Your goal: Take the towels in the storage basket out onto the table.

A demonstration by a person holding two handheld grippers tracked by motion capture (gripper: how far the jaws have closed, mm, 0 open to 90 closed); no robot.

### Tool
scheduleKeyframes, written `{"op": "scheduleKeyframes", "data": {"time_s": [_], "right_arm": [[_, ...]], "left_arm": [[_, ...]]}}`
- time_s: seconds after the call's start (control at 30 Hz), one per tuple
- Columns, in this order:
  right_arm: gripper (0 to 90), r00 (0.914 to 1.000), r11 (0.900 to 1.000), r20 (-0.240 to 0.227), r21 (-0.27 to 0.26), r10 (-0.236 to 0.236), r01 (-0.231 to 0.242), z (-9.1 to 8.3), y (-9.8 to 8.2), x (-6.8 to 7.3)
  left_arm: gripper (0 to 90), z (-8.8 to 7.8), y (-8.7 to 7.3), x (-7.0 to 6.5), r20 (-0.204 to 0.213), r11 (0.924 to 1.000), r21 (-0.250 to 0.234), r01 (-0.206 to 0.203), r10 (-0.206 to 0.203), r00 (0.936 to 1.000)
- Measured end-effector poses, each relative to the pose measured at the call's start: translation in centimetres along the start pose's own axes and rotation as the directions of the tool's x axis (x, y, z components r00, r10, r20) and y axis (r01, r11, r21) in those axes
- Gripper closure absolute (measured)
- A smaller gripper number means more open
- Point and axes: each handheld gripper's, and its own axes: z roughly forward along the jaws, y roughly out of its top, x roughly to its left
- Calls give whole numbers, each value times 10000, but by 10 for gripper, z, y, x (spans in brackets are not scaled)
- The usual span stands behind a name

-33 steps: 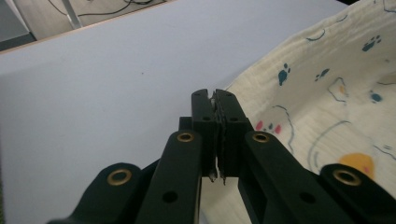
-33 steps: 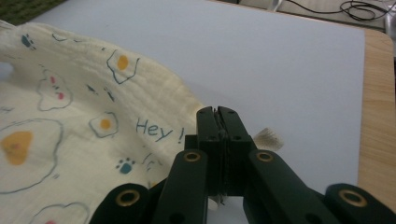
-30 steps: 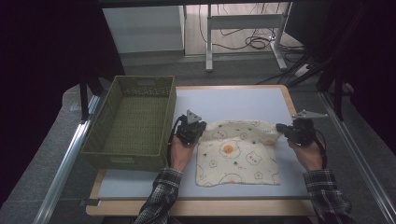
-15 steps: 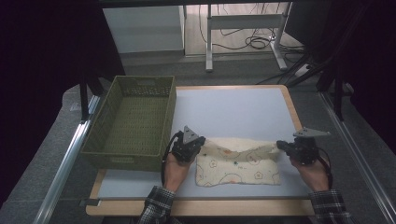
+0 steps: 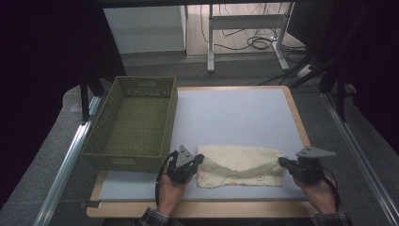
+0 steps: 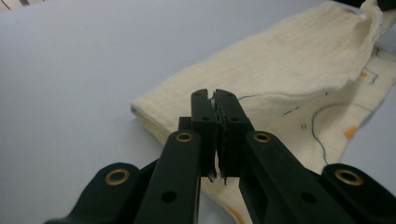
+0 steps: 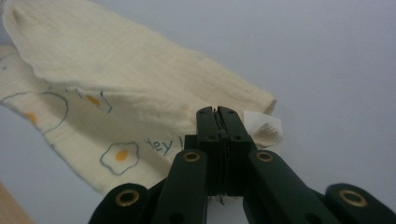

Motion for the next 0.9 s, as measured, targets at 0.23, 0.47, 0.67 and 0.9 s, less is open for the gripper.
{"op": "scheduleKeyframes", "data": {"time_s": [0.23,0.47,0.67,0.9], "right_arm": [[851,9998,9985,-206,553,-1,13,4,-18,8],[732,9997,9996,-6,91,250,-250,-19,-15,3],[690,9999,9997,50,-238,108,-106,-23,-3,4],[642,9999,9999,-116,137,-24,26,-8,-6,12]], "left_arm": [[825,-2,-19,-7,312,9988,474,72,-87,9995],[560,-23,-7,-8,432,9998,-109,191,-187,9989],[528,-10,-3,-7,497,9998,160,78,-86,9987],[531,8,-17,-5,635,9947,1007,223,-288,9976]]}}
